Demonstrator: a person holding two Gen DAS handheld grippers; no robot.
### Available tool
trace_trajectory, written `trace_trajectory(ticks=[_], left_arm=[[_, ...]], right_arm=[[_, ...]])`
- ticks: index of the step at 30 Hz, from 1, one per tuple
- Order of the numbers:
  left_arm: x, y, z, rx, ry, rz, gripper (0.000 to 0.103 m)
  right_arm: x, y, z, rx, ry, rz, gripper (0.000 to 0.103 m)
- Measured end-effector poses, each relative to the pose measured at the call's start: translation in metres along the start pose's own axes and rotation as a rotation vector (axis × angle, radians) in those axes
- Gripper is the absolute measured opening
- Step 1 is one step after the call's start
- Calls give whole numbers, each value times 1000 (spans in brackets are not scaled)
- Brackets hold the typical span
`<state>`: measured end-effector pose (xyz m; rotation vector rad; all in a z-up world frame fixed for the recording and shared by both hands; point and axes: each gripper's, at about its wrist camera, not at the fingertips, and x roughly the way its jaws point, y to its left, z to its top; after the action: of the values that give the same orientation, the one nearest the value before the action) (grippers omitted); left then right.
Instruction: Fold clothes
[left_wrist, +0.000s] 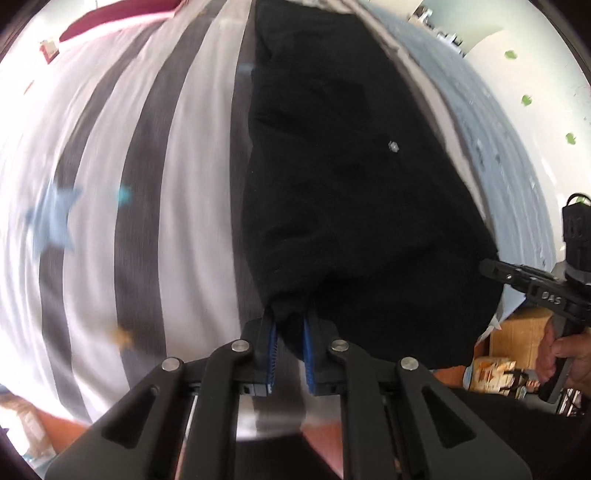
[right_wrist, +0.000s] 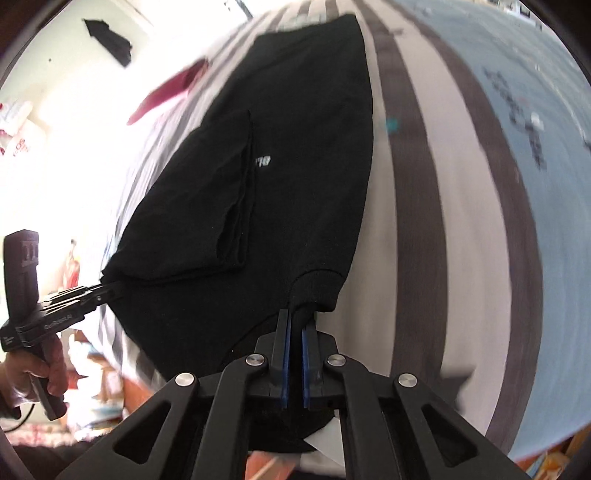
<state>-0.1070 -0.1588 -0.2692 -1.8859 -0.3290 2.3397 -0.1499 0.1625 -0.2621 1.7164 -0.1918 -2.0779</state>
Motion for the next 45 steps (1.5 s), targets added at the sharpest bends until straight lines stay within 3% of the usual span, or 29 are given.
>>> trace_trajectory(ticks=[3,6,11,16,22,28,33,39,43,44,45], left_arm=[[8,3,-1,-32,3,19,9],[4,1,5,-39,-15,21,9],[-51,-1,10,-27,-113,-4,9],[-104,-7,79,24,-290,-30,9],[-96,-3,191,114,-463,-53,9],[-39,36,319,157,-484,-38,9],[18,21,384,138,-427,-9,9],[76,46,415,50,-300,-32,10],[69,60,418,-27,-314,-109,16],[63,61,416,-36,-333,-120,20],[55,61,414,-30,-360,-114,33]], right_arm=[[6,0,-17,4,31,-5,4],[5,-4,-9,22,5,1,4],[-32,7,12,-11,-87,28,4],[-77,17,62,-53,-233,51,4],[-81,2,154,-49,-385,45,4],[-32,-27,268,-5,-408,41,4],[6,-45,342,2,-395,30,4],[55,-63,388,23,-321,54,4],[69,-72,397,56,-245,69,8],[64,-73,397,55,-248,79,13],[58,-74,395,53,-251,96,15]])
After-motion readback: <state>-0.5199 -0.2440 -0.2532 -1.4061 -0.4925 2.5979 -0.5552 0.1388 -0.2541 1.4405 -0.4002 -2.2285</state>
